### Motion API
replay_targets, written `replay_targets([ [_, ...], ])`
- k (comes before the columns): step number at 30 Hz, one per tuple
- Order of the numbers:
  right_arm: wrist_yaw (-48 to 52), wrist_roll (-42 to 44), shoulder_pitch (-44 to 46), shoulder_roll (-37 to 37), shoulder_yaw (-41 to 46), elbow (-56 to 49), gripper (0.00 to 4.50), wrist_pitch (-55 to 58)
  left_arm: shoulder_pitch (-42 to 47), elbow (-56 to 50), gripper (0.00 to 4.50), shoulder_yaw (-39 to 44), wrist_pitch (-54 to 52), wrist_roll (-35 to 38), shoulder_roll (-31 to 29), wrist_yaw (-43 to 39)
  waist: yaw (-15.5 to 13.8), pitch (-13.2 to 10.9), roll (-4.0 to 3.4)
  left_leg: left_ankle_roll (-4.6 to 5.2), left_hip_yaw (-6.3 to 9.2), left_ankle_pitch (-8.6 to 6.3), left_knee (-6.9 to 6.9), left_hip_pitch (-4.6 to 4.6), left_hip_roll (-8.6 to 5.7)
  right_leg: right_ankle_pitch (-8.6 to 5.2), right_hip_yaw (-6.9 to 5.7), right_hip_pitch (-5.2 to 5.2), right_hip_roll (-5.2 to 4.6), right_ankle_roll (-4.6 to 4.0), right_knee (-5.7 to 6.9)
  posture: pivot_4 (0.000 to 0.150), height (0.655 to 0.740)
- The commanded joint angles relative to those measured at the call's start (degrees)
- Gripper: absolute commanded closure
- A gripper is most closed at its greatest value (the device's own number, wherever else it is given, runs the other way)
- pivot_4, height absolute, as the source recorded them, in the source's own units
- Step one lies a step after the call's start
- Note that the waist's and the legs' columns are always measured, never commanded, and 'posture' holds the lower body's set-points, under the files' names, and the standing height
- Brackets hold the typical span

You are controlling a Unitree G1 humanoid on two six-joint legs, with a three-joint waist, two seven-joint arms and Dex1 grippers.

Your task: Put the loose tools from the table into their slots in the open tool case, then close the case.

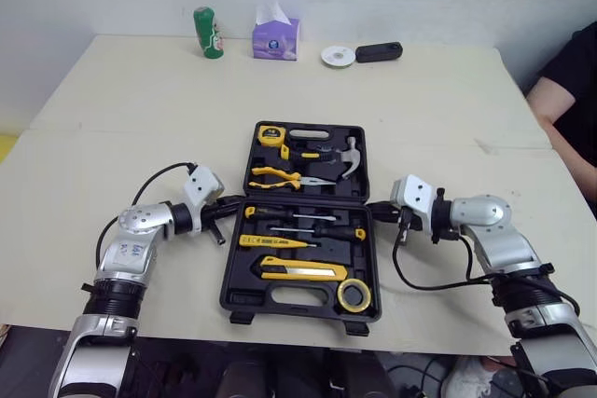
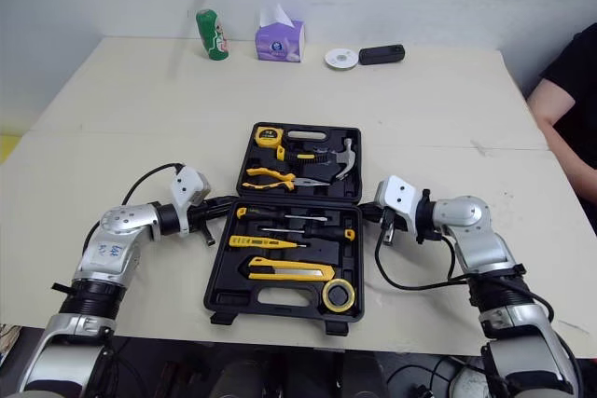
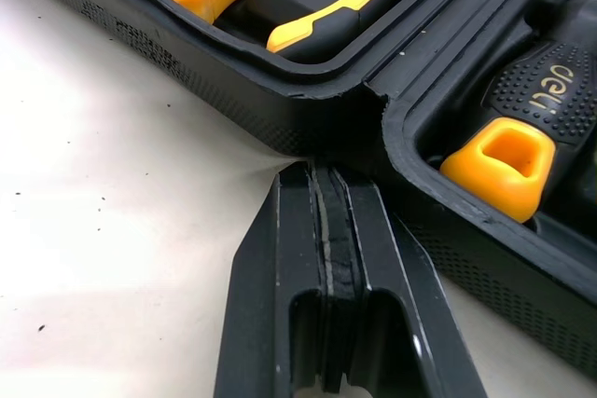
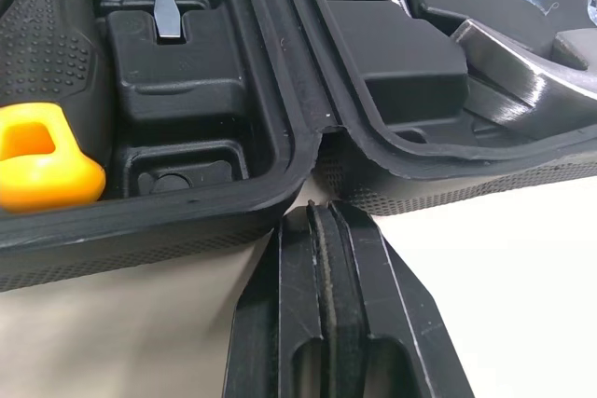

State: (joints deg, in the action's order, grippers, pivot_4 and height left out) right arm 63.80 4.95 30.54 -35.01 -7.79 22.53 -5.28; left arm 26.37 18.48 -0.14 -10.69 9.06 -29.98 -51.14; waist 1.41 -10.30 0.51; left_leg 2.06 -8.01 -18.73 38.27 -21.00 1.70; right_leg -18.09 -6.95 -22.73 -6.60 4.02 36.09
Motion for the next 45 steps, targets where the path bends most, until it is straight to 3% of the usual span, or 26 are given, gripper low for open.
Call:
replay_targets([
  [1,0.35,0.34,1.56,0.85,-0.02,-0.7,4.5,-2.26,-1.35,0.02,4.47,-3.36,-0.08,-1.18,1.2,-1.04,0.0,0.0,0.0,0.0,0.0,0.0,0.0,0.0,0.0,0.0,0.0,0.0,0.0,0.0,0.0,0.15,0.74],
  [11,0.28,1.73,-2.06,-5.03,4.37,-2.04,4.5,-0.03,-6.83,-1.29,4.47,2.21,-0.22,-0.19,-5.76,-0.86,0.19,0.01,-0.02,0.0,0.01,0.0,-0.06,0.01,0.01,0.0,0.0,0.02,0.0,0.0,0.03,0.15,0.74],
  [14,-3.98,2.93,-3.16,-6.58,8.88,-1.11,4.5,2.11,-9.35,-3.07,3.56,7.07,-0.21,2.41,-7.88,0.8,0.81,0.01,-0.04,-0.01,-0.06,0.0,-0.08,0.09,0.04,0.0,0.08,0.02,0.01,0.0,-0.03,0.15,0.74],
  [15,-5.33,2.57,-3.47,-6.92,9.62,-1.13,3.86,2.59,-9.77,-3.85,3.12,7.67,0.15,2.24,-8.39,1.66,0.87,0.01,-0.04,-0.04,-0.08,0.02,-0.1,0.14,0.05,-0.01,0.09,0.02,0.01,-0.01,-0.02,0.15,0.74],
  [17,-6.67,2.0,-3.81,-7.2,10.15,-1.37,3.14,2.99,-10.2,-4.67,2.26,7.93,0.51,1.86,-8.94,2.63,0.75,0.01,-0.04,-0.11,-0.07,0.06,-0.16,0.2,0.06,-0.02,0.1,0.02,0.01,-0.03,0.0,0.15,0.74],
  [19,-6.58,9.07,-3.97,-7.66,13.19,-7.53,2.05,18.4,-7.92,-10.39,1.31,10.73,-6.64,5.64,-10.25,3.95,0.59,-0.01,-0.05,-0.14,-0.08,0.06,-0.2,0.23,0.06,-0.02,0.12,0.02,0.0,-0.04,0.01,0.15,0.74],
  [22,-13.11,7.52,-2.25,-8.82,13.48,-14.9,0.69,31.91,-2.69,-17.28,0.1,14.37,-21.76,14.05,-11.49,5.32,0.18,-0.04,-0.05,-0.14,0.0,0.06,-0.16,-0.05,0.06,-0.01,0.11,-0.19,-0.01,-0.05,0.04,0.15,0.74],
  [23,-14.89,8.11,-1.25,-8.42,13.65,-16.98,0.08,36.55,-0.85,-18.65,0.0,14.71,-25.93,15.28,-11.74,6.41,0.13,-0.04,-0.05,-0.14,0.02,0.07,-0.1,-0.3,0.05,0.0,0.12,-0.43,-0.03,-0.06,0.37,0.15,0.74],
  [29,-17.56,13.07,6.15,-7.98,9.39,-26.68,0.03,64.02,7.18,-20.91,0.0,11.93,-42.92,17.18,-12.51,11.9,0.07,-0.04,-0.06,-0.11,-0.06,0.09,-0.13,-0.34,-0.02,0.0,0.17,-0.54,-0.02,-0.07,0.43,0.15,0.74],
  [35,-23.96,16.75,20.71,-0.19,9.96,-23.19,0.03,89.19,16.99,-13.23,0.0,7.8,-56.27,17.88,-9.98,14.4,0.19,-0.09,0.03,-0.13,-0.27,0.25,-0.06,-0.51,-0.02,0.0,0.38,-0.89,0.05,-0.07,0.7,0.15,0.74],
  [38,-27.1,17.16,23.51,2.75,12.27,-21.83,0.03,94.8,20.63,-9.26,0.0,6.09,-55.43,15.21,-8.07,17.47,0.14,-0.09,0.04,-0.15,-0.28,0.26,-0.14,-0.55,-0.02,-0.03,0.37,-0.97,0.07,-0.12,0.72,0.15,0.74],
  [45,-35.49,13.98,24.33,6.58,12.23,-17.97,0.03,93.88,23.49,-5.03,0.0,3.56,-56.77,13.47,-5.58,19.57,0.16,-0.1,0.06,-0.14,-0.34,0.25,-0.12,-0.65,-0.1,-0.02,0.41,-1.04,0.05,-0.1,0.72,0.15,0.74],
])
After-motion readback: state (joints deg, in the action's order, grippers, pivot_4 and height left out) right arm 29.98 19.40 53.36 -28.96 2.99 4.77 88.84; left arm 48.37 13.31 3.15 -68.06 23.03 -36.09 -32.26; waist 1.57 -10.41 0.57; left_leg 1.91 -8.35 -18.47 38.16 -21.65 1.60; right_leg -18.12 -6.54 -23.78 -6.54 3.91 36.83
